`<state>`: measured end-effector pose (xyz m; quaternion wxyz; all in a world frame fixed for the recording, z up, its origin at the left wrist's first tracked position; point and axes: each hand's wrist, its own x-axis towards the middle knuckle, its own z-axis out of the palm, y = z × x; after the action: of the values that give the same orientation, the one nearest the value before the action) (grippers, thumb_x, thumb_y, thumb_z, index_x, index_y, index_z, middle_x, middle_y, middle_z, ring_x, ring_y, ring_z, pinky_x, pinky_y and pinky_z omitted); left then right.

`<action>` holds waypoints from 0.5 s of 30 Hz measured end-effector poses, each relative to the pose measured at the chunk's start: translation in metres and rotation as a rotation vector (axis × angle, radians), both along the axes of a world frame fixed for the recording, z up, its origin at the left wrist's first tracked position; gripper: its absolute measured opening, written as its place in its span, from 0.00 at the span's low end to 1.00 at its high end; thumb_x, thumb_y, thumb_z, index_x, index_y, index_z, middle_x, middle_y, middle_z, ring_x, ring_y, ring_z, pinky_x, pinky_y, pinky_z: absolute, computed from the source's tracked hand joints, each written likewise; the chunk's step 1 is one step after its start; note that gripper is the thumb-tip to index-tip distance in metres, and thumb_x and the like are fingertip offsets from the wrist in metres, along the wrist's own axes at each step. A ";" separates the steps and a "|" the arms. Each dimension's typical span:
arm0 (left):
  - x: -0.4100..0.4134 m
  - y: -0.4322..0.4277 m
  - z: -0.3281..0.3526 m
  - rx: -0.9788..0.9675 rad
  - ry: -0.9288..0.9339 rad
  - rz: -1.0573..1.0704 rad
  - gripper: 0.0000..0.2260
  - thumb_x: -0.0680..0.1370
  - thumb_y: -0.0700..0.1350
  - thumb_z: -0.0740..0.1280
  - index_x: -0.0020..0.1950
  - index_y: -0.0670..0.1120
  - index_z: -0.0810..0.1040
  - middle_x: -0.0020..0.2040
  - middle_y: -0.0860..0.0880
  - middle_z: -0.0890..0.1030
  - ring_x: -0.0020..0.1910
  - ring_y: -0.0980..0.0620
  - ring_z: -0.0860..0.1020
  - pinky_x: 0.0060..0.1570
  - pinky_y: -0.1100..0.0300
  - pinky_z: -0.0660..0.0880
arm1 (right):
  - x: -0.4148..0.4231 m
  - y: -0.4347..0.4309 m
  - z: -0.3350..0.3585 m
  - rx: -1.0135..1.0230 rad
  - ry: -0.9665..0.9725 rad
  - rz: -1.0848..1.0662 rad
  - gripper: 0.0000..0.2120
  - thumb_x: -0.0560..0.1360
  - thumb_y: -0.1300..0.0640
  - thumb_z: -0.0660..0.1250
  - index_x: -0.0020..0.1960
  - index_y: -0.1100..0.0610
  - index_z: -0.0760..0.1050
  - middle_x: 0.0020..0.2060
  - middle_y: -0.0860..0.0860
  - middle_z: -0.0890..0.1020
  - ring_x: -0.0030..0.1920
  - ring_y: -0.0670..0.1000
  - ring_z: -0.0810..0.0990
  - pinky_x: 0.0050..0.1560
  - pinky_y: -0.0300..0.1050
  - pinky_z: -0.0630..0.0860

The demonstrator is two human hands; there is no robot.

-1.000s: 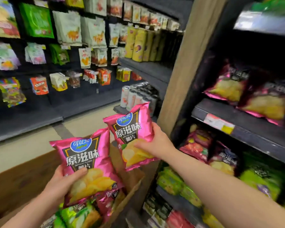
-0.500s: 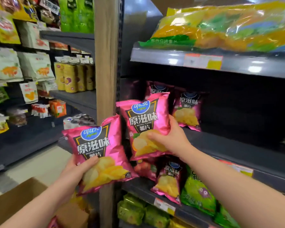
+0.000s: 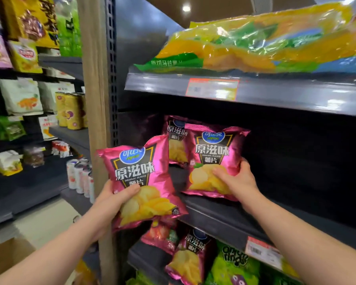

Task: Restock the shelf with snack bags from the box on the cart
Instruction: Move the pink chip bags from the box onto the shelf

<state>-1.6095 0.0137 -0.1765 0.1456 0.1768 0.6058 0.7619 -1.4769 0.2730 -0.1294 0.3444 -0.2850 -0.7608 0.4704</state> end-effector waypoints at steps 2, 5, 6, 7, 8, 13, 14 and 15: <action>-0.005 0.005 0.001 -0.007 0.016 -0.005 0.38 0.49 0.55 0.75 0.58 0.51 0.73 0.48 0.50 0.84 0.37 0.56 0.84 0.34 0.62 0.79 | -0.006 0.007 -0.004 -0.020 0.006 0.002 0.45 0.66 0.48 0.76 0.75 0.56 0.56 0.68 0.54 0.72 0.65 0.55 0.72 0.63 0.44 0.69; -0.015 0.011 0.007 -0.002 0.030 -0.015 0.42 0.50 0.55 0.76 0.63 0.49 0.72 0.52 0.48 0.84 0.42 0.52 0.84 0.42 0.56 0.79 | -0.014 0.011 -0.011 -0.020 0.011 -0.015 0.46 0.65 0.48 0.76 0.75 0.56 0.56 0.67 0.55 0.72 0.65 0.56 0.73 0.65 0.46 0.70; -0.020 0.013 0.010 -0.001 0.040 -0.019 0.42 0.50 0.55 0.76 0.63 0.48 0.72 0.53 0.47 0.84 0.43 0.51 0.84 0.43 0.56 0.79 | -0.016 0.012 -0.013 -0.018 0.009 -0.034 0.46 0.65 0.48 0.77 0.75 0.56 0.56 0.67 0.56 0.73 0.65 0.56 0.73 0.65 0.48 0.70; -0.025 0.015 0.013 -0.003 0.050 -0.023 0.42 0.50 0.55 0.76 0.63 0.48 0.72 0.54 0.46 0.83 0.44 0.51 0.84 0.43 0.56 0.79 | -0.018 0.013 -0.016 -0.010 0.011 -0.058 0.46 0.65 0.49 0.77 0.75 0.56 0.56 0.67 0.56 0.73 0.65 0.57 0.73 0.66 0.49 0.70; -0.029 0.018 0.015 -0.008 0.062 -0.032 0.43 0.50 0.55 0.76 0.64 0.47 0.72 0.54 0.46 0.83 0.45 0.50 0.83 0.43 0.56 0.78 | -0.020 0.013 -0.017 -0.003 0.014 -0.082 0.46 0.65 0.49 0.77 0.75 0.56 0.56 0.67 0.57 0.73 0.65 0.58 0.73 0.66 0.51 0.70; -0.052 0.028 0.031 -0.043 0.112 -0.105 0.44 0.48 0.56 0.77 0.62 0.47 0.72 0.51 0.48 0.84 0.43 0.53 0.84 0.40 0.60 0.79 | -0.029 0.011 -0.018 -0.009 -0.006 -0.143 0.46 0.65 0.48 0.77 0.75 0.55 0.56 0.67 0.57 0.72 0.65 0.58 0.73 0.67 0.53 0.70; -0.059 0.031 0.035 -0.061 0.124 -0.122 0.46 0.47 0.58 0.79 0.63 0.48 0.72 0.52 0.48 0.84 0.46 0.51 0.84 0.42 0.57 0.79 | -0.030 0.010 -0.018 -0.011 -0.016 -0.147 0.47 0.64 0.47 0.77 0.75 0.56 0.56 0.67 0.57 0.72 0.66 0.58 0.72 0.67 0.53 0.70; -0.065 0.034 0.039 -0.079 0.137 -0.137 0.48 0.45 0.60 0.80 0.62 0.48 0.72 0.53 0.47 0.84 0.48 0.49 0.84 0.45 0.55 0.79 | -0.031 0.008 -0.017 -0.011 -0.030 -0.150 0.48 0.63 0.45 0.77 0.75 0.55 0.56 0.67 0.57 0.71 0.66 0.58 0.72 0.68 0.54 0.69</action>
<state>-1.6742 0.0479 -0.1378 0.1624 0.2637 0.6306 0.7117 -1.5079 0.2814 -0.1465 0.3659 -0.3500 -0.7398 0.4430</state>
